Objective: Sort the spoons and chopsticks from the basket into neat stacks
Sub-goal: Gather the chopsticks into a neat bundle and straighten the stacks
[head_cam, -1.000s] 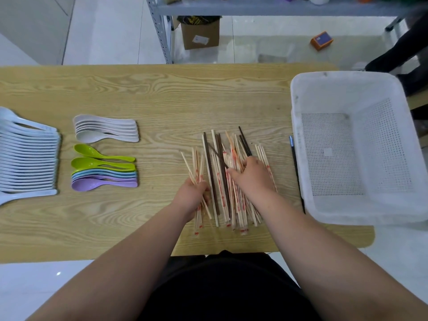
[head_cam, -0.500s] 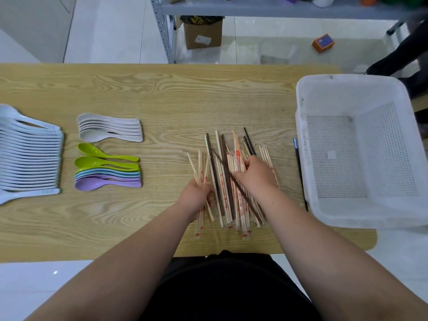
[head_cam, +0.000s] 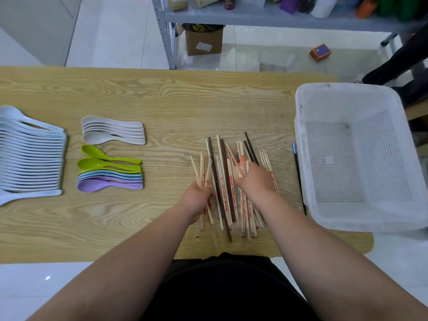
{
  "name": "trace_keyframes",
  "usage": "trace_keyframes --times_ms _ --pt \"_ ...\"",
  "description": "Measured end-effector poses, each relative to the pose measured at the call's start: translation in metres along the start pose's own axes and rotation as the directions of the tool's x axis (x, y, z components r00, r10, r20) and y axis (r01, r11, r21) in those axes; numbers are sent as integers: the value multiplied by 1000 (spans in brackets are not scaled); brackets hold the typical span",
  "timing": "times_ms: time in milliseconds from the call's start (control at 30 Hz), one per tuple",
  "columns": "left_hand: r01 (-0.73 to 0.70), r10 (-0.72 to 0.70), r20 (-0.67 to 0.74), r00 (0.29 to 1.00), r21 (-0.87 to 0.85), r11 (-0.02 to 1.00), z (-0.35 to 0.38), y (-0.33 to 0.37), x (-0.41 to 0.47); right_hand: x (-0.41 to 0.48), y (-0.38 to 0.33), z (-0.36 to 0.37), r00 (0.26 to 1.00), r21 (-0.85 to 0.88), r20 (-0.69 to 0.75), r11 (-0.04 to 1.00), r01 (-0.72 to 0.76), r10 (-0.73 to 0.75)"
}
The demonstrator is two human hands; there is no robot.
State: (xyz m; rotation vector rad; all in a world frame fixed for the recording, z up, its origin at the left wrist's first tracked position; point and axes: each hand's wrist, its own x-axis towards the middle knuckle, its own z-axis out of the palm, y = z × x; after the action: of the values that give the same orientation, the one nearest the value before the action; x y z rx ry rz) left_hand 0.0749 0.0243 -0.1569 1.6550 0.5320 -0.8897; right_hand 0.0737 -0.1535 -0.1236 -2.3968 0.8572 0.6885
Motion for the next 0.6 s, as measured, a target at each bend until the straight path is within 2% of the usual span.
trace_keyframes --times_ms 367,600 --pt "20 -20 8 1000 -2 1000 -7 -1 -4 -6 16 -18 999 209 39 978 -24 16" --pt "-11 11 13 1000 -12 1000 -15 9 -14 -18 20 -47 998 491 28 869 -64 58"
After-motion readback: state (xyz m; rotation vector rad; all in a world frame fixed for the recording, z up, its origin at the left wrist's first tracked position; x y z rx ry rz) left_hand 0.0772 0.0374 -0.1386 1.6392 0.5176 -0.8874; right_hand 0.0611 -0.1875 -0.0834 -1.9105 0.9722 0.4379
